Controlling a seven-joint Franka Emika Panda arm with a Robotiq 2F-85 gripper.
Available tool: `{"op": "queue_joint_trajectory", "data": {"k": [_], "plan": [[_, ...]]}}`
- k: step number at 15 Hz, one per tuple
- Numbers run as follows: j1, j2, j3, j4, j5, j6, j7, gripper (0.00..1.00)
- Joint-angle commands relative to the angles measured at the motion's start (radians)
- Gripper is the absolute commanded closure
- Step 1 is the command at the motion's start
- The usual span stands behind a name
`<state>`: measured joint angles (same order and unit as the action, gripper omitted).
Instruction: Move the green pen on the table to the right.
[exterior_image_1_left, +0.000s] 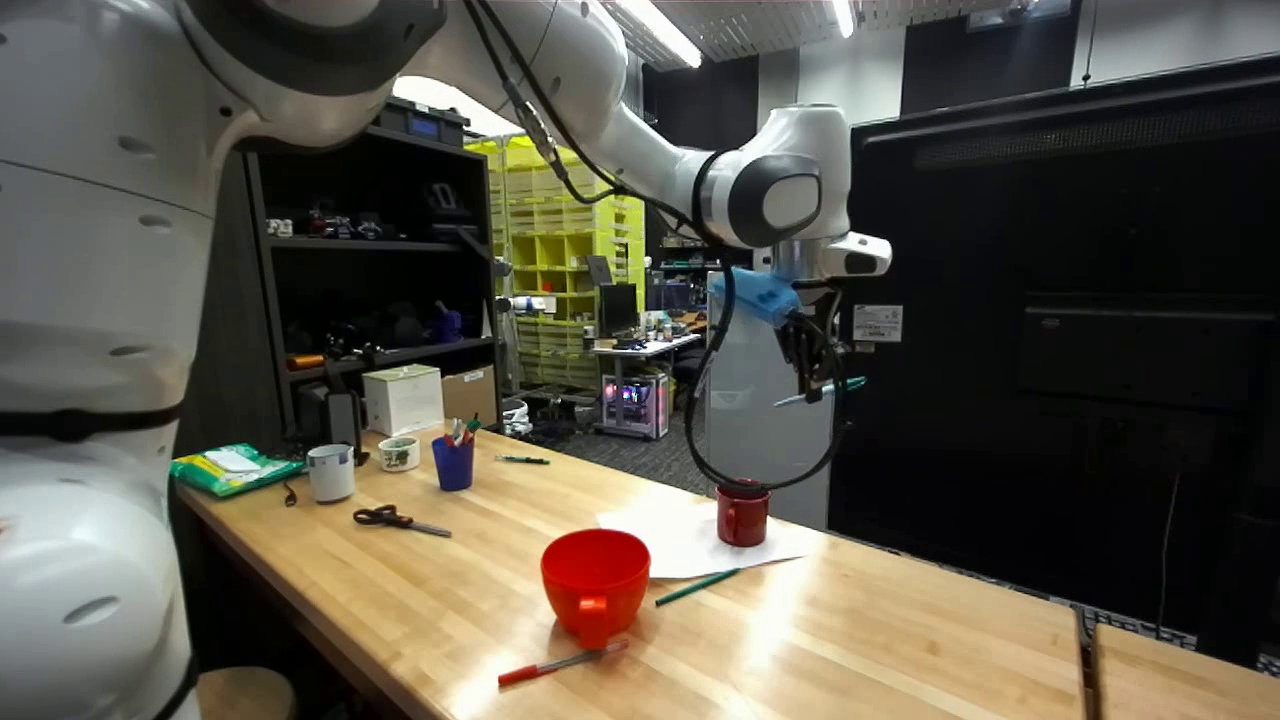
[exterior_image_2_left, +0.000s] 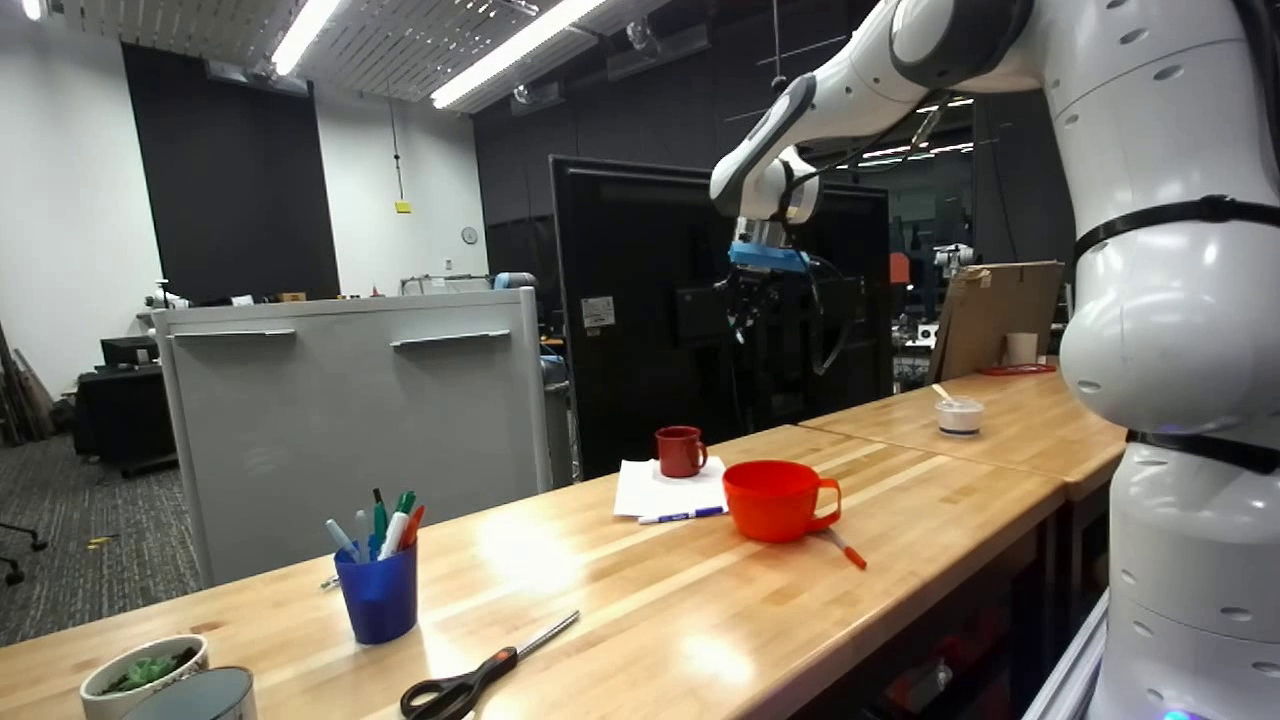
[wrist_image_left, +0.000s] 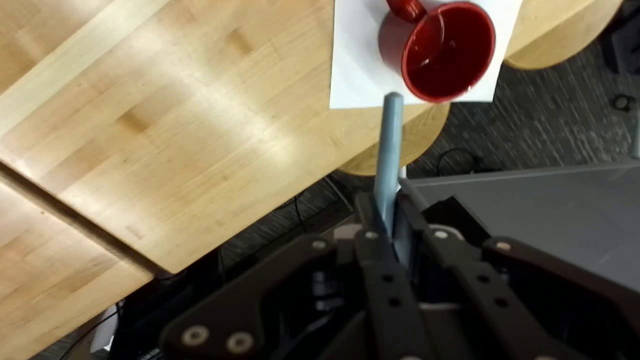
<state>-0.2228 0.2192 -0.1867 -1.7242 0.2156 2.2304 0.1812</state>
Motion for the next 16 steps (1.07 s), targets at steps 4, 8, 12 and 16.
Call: {"op": "queue_joint_trajectory", "data": {"k": [4,8,12,16], "plan": [[-0.116,0.084,-0.061,0.174,0.172,-0.149,0.108,0.97],[-0.159,0.145,-0.076,0.199,0.217,-0.193,0.168,0.97],[-0.181,0.213,-0.082,0.223,0.218,-0.187,0.224,0.97],[-0.197,0.281,-0.097,0.250,0.197,-0.186,0.278,0.97]]}}
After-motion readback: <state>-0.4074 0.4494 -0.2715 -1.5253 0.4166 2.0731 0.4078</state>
